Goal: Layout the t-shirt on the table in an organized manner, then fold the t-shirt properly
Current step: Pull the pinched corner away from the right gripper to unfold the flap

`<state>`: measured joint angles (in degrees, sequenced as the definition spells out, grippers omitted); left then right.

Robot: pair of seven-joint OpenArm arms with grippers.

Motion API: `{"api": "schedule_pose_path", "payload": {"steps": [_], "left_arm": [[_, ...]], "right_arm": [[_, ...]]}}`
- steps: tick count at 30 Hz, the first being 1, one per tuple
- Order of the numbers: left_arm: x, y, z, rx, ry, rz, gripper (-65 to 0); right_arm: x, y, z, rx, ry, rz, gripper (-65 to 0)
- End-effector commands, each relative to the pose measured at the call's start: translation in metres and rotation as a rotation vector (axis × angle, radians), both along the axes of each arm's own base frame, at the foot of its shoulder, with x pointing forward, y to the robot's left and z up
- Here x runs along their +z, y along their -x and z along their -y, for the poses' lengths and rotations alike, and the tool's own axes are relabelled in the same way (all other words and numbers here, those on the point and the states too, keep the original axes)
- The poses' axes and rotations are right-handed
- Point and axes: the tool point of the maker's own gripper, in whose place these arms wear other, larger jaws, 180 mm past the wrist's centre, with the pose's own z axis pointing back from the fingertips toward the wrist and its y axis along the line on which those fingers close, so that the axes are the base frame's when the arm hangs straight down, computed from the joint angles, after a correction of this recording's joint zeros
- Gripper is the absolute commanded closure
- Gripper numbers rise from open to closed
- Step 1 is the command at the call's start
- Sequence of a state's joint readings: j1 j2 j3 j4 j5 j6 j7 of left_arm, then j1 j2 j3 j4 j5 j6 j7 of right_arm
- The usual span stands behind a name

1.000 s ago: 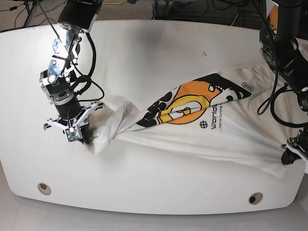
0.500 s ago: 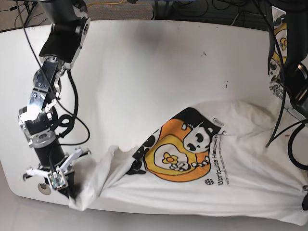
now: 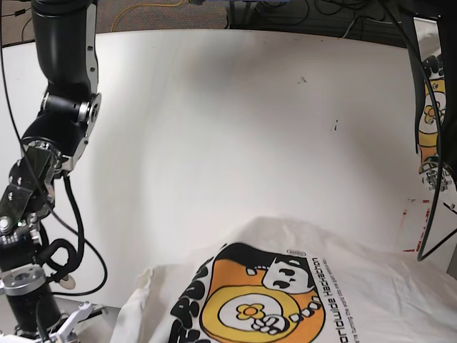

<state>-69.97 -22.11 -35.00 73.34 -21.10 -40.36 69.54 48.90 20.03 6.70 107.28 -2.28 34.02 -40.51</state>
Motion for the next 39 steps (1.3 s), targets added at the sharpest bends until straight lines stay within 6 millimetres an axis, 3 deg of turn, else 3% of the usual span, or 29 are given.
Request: {"api": "schedule_pose_path", "payload": {"steps": [1,7,12,17,25,32,35,39], "left_arm": [[0.039,0.010,-0.004,0.025,-0.036,0.083,-0.6],[0.038,0.011,-0.006,0.037,-0.088,0.058,-0.6],[0.003,0.005,-0.007,0.035,-0.087,-0.016,-0.6],[-0.045,0.008,-0.003,0.020,-0.098,-0.088,-0.6],[-0.147,0.041,-0.016,0.040,-0.092,-0.273,-0.6],[-0.237,0.102,-0.038,0.127,-0.104,-0.493,-0.6],[-0.274,0.127,-0.038,0.128,-0.121,-0.592,-0.6],[-0.317,0.159,-0.036,0.113,-0.117,-0.709,-0.6]], "right_arm": [[0.040,0.010,0.014,-0.068,0.014,0.084,-0.2],[0.046,0.017,0.008,-0.069,0.045,0.106,-0.2],[0.002,0.017,0.008,-0.071,0.052,0.023,-0.2],[-0.064,0.026,0.024,-0.099,0.019,-0.101,-0.2],[-0.179,0.051,0.047,-0.146,-0.083,-0.330,-0.2],[-0.270,0.094,0.044,-0.143,-0.204,-0.490,-0.2],[-0.306,0.116,0.032,-0.133,-0.259,-0.566,-0.2],[-0.340,0.142,0.016,-0.121,-0.332,-0.638,-0.2]]}}
